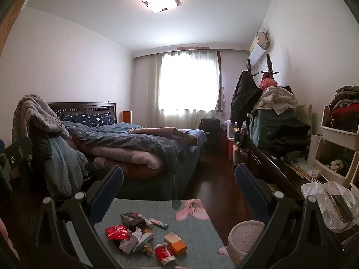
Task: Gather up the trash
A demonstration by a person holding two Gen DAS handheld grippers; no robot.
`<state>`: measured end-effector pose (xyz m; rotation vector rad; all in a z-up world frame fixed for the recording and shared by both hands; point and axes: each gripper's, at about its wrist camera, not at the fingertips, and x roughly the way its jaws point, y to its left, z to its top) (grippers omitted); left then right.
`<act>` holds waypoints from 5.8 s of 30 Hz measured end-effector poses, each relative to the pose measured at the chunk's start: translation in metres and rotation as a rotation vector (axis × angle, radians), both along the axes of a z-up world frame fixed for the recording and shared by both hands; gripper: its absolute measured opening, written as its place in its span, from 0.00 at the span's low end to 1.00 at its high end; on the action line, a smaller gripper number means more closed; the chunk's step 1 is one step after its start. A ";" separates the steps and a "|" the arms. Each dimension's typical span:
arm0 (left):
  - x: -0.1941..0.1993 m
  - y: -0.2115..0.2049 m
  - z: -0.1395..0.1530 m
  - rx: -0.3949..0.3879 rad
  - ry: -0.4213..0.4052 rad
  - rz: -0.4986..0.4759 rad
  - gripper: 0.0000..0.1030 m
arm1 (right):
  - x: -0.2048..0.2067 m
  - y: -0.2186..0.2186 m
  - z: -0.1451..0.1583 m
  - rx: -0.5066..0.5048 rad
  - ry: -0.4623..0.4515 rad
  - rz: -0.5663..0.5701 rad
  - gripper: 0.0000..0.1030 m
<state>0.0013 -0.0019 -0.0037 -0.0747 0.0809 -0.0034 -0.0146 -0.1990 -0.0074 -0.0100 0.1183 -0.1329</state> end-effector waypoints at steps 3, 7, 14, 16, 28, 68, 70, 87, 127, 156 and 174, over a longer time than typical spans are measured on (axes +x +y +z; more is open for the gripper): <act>0.004 -0.002 0.000 0.001 0.007 -0.005 0.96 | 0.002 -0.001 -0.001 0.001 0.006 -0.001 0.97; 0.006 -0.001 -0.002 0.001 0.010 -0.008 0.96 | 0.004 -0.001 -0.003 -0.001 0.011 0.000 0.97; 0.008 -0.002 -0.004 0.003 0.013 -0.007 0.97 | 0.004 -0.003 -0.003 0.000 0.013 0.004 0.97; 0.008 -0.003 -0.004 0.003 0.013 -0.007 0.96 | 0.005 -0.004 -0.005 -0.001 0.015 0.004 0.97; 0.009 -0.006 -0.011 0.010 0.019 -0.009 0.97 | 0.005 -0.005 -0.007 -0.001 0.022 0.006 0.97; 0.038 -0.017 -0.024 0.025 0.098 -0.011 0.96 | 0.043 -0.016 -0.037 0.018 0.110 0.008 0.97; 0.041 -0.017 -0.025 0.024 0.104 -0.013 0.96 | 0.044 -0.017 -0.040 0.021 0.118 0.008 0.97; 0.181 -0.018 -0.190 -0.002 0.602 0.018 0.96 | 0.146 -0.038 -0.192 0.064 0.582 -0.018 0.97; 0.215 0.069 -0.215 -0.289 0.579 0.099 0.31 | 0.198 0.000 -0.280 0.188 0.847 0.245 0.70; 0.195 -0.092 -0.178 -0.152 0.554 -0.266 0.31 | 0.129 -0.130 -0.233 0.316 0.653 0.137 0.47; 0.223 -0.259 -0.182 -0.027 0.612 -0.581 0.31 | 0.113 -0.266 -0.243 0.418 0.571 -0.113 0.47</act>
